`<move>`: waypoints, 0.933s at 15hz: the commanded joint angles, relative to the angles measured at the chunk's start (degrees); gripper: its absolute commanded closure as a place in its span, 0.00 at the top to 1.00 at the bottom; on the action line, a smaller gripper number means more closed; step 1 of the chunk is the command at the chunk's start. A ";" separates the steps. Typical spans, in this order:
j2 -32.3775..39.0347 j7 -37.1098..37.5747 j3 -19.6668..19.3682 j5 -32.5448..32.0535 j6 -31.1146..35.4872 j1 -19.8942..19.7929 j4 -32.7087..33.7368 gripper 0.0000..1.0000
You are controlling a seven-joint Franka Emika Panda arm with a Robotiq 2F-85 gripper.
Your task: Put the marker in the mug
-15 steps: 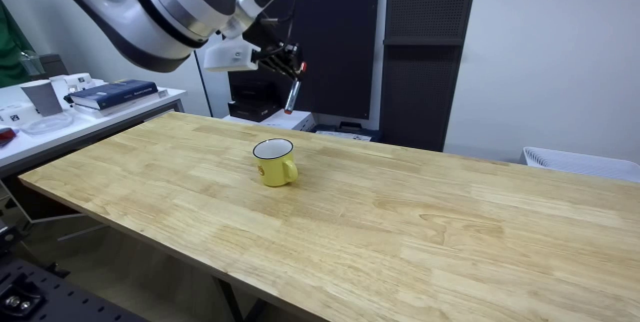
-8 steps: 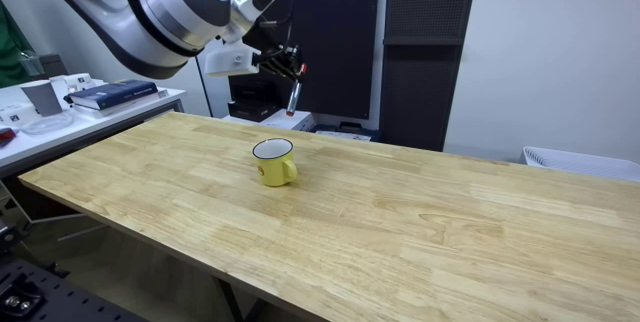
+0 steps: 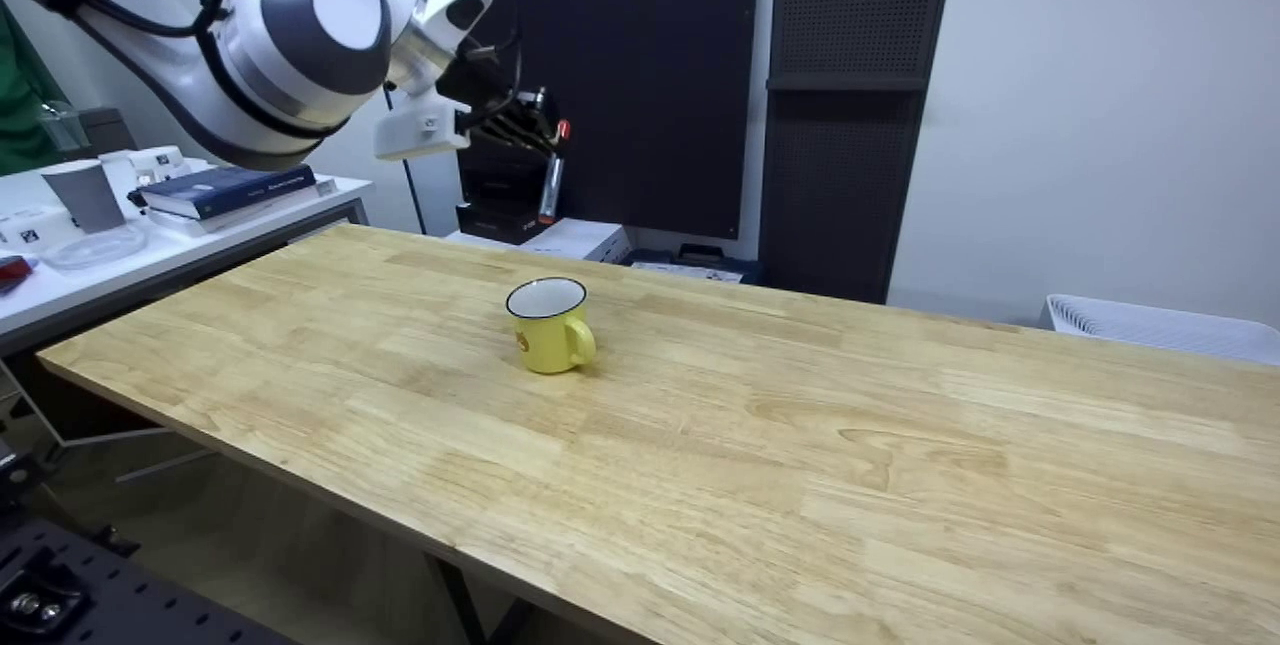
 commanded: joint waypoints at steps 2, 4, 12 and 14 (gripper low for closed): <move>-0.48 -5.98 2.78 10.12 -0.05 1.21 -0.10 0.05; -1.41 -6.63 4.31 12.40 -0.09 0.50 -0.62 0.05; -2.13 -1.54 2.96 9.78 -0.21 0.29 -3.34 0.05; -2.08 -1.13 2.95 8.45 -0.21 -0.58 -3.52 0.05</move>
